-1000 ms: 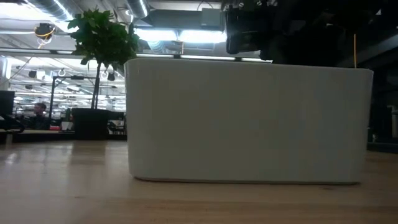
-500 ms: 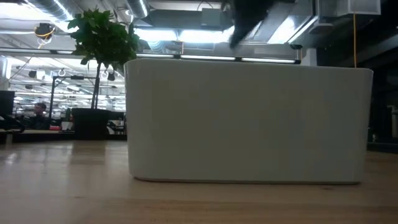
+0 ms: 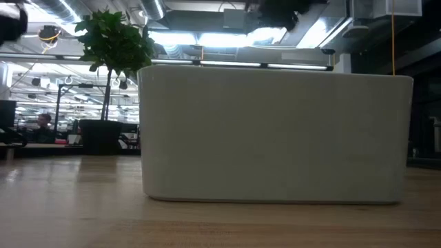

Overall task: Pick and place pill bottles into a basket
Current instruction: Return to Home Position

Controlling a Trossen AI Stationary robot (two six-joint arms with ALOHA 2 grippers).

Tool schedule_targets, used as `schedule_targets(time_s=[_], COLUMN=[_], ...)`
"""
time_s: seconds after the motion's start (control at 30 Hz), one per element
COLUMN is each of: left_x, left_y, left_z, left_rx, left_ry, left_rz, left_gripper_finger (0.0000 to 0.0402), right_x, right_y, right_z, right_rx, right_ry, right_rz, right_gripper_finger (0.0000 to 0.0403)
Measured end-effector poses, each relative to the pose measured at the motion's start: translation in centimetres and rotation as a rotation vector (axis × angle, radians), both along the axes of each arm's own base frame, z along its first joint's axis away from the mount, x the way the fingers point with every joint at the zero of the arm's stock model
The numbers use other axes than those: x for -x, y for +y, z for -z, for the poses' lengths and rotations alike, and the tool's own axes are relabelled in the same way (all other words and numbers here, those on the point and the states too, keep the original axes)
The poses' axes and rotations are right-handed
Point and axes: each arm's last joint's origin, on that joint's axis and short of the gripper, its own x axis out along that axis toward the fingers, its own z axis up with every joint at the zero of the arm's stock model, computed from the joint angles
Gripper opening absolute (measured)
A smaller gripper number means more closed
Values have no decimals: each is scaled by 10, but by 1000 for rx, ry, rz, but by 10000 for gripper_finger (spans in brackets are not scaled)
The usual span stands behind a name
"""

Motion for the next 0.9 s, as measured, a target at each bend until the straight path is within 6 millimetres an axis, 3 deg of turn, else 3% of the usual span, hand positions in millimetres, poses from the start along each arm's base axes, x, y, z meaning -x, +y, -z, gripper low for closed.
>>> schedule_targets(time_s=[0.1,0.17,0.3,0.53,0.7,0.9], left_x=[19,28,37,25,6,-2], left_y=[28,42,54,38,11,-3], left_z=[34,58,102,187,223,243], left_rx=[152,295,531,533,482,402], left_ry=[-63,-117,-225,-225,-264,-89], left_rz=[-50,-87,-153,-198,-159,-48], left_gripper_finger=[317,317,317,317,317,317], right_x=[40,68,116,185,209,204], right_y=[-29,-36,-26,-1,13,16], right_z=[14,22,29,60,76,113], right_rx=[-128,-183,-205,-311,-386,-364], right_ry=[-143,-197,-283,-484,-756,-777], right_rz=[-15,17,29,101,-15,-17], right_gripper_finger=[265,265,265,265,264,242])
